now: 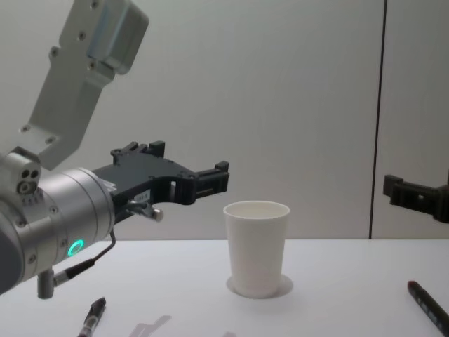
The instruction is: Place the pen into the pen holder.
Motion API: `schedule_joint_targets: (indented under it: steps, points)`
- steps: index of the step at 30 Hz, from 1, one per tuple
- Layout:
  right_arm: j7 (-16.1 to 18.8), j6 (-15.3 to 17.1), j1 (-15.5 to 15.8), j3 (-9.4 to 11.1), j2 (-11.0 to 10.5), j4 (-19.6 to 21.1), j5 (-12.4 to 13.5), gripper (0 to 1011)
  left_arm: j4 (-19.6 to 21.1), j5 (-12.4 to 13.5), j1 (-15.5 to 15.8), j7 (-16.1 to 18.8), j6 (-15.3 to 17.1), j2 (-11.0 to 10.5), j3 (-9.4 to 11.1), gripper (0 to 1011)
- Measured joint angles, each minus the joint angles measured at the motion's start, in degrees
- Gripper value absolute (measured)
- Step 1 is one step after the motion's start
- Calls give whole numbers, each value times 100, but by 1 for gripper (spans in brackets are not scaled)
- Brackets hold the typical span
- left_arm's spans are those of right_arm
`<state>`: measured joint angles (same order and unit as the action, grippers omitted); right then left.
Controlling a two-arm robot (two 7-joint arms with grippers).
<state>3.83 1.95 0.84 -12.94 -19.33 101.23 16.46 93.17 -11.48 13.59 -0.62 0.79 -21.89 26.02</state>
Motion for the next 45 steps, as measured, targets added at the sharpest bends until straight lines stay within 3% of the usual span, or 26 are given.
schedule_joint_targets:
  steps: [36,45]
  points:
    - [0,1,-1,0,2,0,0,1002,0,0,0,0,0,0,0,1000]
    - [18,214,-58,15,24,20,45,1002,0,0,0,0,0,0,0,1000]
